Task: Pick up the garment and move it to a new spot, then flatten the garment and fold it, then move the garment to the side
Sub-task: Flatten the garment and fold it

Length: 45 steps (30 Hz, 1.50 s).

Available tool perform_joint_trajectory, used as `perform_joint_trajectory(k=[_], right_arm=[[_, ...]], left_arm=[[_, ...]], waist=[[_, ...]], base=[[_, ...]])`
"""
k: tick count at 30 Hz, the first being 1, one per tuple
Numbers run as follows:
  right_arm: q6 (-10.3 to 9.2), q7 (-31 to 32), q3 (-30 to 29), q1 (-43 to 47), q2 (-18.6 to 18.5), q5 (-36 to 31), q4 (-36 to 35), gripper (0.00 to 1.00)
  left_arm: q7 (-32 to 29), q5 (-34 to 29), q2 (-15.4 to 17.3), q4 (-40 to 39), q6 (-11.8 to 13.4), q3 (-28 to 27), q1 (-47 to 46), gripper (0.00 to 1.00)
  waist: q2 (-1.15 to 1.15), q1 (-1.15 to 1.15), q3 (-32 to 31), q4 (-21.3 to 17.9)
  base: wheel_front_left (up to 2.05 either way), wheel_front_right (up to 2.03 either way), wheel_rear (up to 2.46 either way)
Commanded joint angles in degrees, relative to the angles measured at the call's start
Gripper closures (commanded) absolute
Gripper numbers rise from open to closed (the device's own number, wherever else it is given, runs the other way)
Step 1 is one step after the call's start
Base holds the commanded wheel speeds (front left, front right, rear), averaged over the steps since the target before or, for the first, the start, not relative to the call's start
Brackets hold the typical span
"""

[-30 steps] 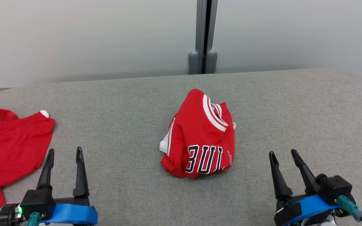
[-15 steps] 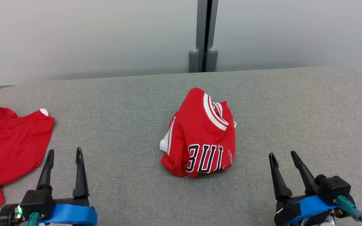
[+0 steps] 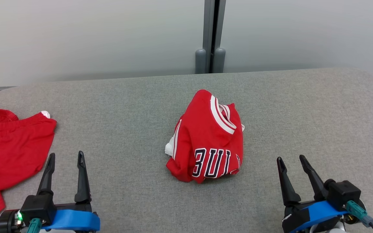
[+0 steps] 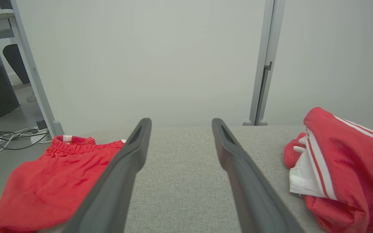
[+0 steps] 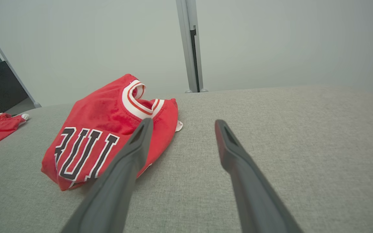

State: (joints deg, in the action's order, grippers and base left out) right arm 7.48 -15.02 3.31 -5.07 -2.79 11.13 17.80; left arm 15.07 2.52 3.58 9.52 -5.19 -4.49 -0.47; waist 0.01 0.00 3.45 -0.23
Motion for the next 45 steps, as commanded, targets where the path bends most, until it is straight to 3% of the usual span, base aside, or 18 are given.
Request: perform_joint_trajectory(k=[1, 19, 28, 35, 45], right_arm=[[0.03, -0.2, 0.0, -0.4, -0.2, -0.3, 0.1, 0.00], [0.03, -0.2, 0.3, -1.9, -0.2, -1.0, 0.6, 0.00], [0.03, -0.2, 1.4, -12.3, -0.2, -4.2, 3.6, 0.00], [0.02, -0.2, 1.0, -24.4, -1.9, -7.1, 11.1, 0.00], [0.03, -0.2, 1.5, -35.1, -5.6, -8.8, 30.7, 0.00]], left_arm=[[0.2, -0.2, 0.0, 0.0, -0.3, -0.1, -0.8, 0.00], [0.2, -0.6, -0.4, 0.0, -0.5, -0.2, -1.3, 0.00], [0.2, -0.3, -0.5, -0.4, -0.8, 0.8, -3.1, 0.00], [0.2, 0.2, -0.6, -0.7, -0.9, 2.4, -6.1, 0.00], [0.2, 1.7, -0.7, -0.1, -0.5, 4.6, -9.3, 0.00]], waist=[[-0.01, 0.00, 0.0, 0.0], [-0.01, 0.00, 0.1, 0.1], [-0.01, 0.00, 3.2, 1.5], [-0.01, 0.00, 7.9, 4.2], [-0.01, 0.00, 11.8, 8.8]], base=[[0.00, 0.00, 0.00], [0.00, 0.00, 0.00], [0.00, 0.00, 0.00], [0.00, 0.00, 0.00], [0.00, 0.00, 0.00]])
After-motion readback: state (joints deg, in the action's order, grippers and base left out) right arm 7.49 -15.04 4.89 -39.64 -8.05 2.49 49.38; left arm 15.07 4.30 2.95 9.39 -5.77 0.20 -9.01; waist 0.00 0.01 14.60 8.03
